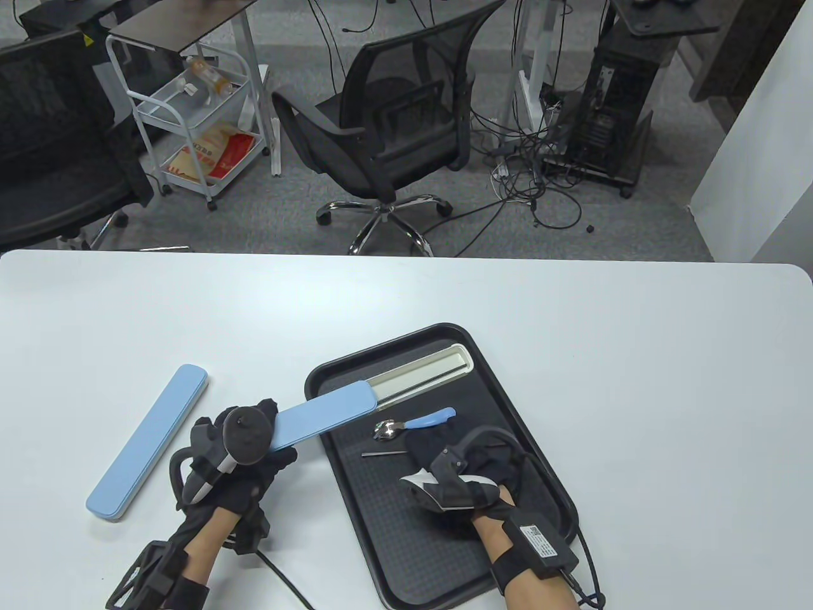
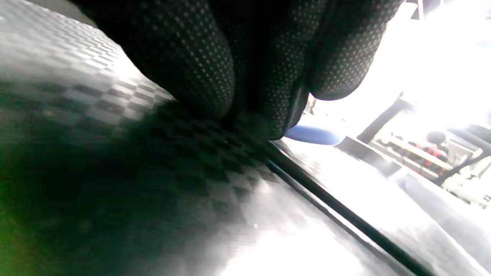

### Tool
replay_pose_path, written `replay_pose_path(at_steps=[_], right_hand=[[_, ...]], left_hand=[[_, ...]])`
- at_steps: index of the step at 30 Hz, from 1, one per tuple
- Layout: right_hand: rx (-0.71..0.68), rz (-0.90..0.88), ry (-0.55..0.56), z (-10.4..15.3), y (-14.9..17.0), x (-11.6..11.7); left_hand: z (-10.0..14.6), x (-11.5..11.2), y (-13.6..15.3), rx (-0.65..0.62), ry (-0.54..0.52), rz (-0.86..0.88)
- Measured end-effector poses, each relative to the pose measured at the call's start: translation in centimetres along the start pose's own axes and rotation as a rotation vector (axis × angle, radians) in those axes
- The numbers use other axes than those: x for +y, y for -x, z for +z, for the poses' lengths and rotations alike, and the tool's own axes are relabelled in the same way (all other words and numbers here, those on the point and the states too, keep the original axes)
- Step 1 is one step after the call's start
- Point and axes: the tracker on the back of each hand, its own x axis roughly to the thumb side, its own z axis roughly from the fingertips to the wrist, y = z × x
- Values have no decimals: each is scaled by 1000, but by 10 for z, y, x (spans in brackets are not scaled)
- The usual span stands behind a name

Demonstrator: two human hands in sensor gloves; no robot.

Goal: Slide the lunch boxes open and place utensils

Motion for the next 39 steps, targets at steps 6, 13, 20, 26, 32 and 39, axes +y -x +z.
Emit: replay_pose_path(at_steps=[6, 13, 20, 26, 32, 39], right_hand=[[-21, 34, 19, 1, -2, 1], [-32, -24, -33, -1, 3, 3], [66, -206, 66, 5, 16, -8], [97, -214, 104, 12, 28, -16], [161, -266, 134, 21, 45, -21], [289, -357, 114, 38, 72, -19]], left_hand=[[0, 0, 0, 0, 1, -2], [0, 1, 3, 7, -7, 23], [0, 4, 7, 19, -11, 48], [0, 6, 8, 22, -19, 63], [-1, 8, 11, 29, -19, 83], [0, 10, 13, 19, -29, 104]])
